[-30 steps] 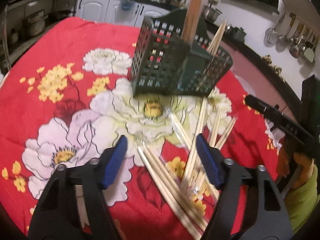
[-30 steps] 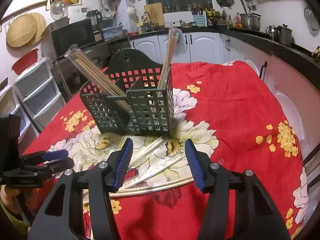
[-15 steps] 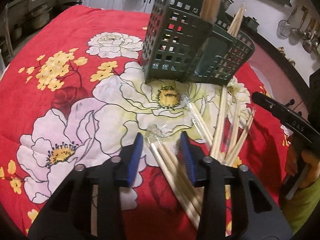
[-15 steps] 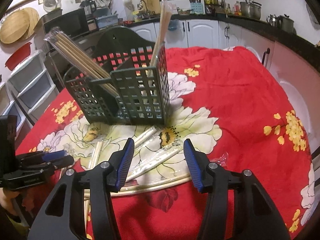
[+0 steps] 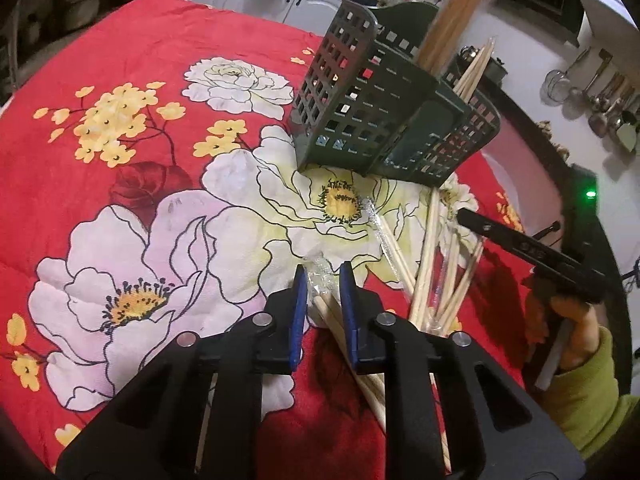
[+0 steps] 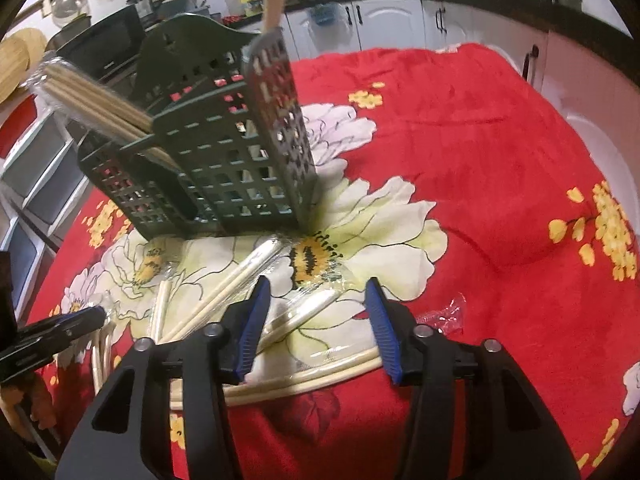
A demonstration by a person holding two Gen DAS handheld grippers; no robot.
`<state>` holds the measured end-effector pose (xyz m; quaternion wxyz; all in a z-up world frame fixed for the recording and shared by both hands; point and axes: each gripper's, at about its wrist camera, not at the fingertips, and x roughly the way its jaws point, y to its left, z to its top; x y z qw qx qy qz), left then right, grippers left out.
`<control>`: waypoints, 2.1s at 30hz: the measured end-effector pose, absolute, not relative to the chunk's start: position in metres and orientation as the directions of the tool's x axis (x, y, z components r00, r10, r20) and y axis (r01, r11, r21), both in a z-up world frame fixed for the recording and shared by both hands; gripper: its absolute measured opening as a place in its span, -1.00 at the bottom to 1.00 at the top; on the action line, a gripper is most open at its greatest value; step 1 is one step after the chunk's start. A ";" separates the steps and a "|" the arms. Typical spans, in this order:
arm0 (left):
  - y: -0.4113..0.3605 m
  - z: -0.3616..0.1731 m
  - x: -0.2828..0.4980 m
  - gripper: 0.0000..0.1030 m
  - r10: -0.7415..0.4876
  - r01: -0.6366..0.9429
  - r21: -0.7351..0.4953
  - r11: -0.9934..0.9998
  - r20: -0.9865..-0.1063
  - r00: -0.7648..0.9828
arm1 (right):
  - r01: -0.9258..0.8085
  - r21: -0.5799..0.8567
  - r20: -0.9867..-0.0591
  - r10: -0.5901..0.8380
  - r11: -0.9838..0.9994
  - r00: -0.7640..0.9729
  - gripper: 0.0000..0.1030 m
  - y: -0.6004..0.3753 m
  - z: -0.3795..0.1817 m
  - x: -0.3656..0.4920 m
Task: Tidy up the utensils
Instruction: 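Close the left tool on chopsticks while the right tool grasps chopsticks, then lift the held chopsticks with both tools and carry them above the caddy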
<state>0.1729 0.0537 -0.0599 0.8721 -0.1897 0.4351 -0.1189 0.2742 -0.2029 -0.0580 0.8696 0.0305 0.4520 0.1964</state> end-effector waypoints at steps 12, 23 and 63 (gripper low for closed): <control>0.076 -0.060 0.163 -0.85 -0.452 0.035 -0.541 0.840 -0.662 0.598 | -0.285 0.268 -0.765 0.383 0.921 0.519 -0.86 -0.204 -0.065 0.289; 0.089 -0.036 0.156 -0.89 -0.436 0.055 -0.540 0.840 -0.612 0.660 | -0.344 0.272 -0.644 0.435 0.899 0.629 -0.92 -0.212 -0.013 0.264; 0.016 0.104 0.172 -0.93 -0.497 0.344 -0.401 0.849 -0.388 0.776 | -0.497 0.123 -0.368 0.505 0.859 0.781 -0.94 -0.216 0.111 0.182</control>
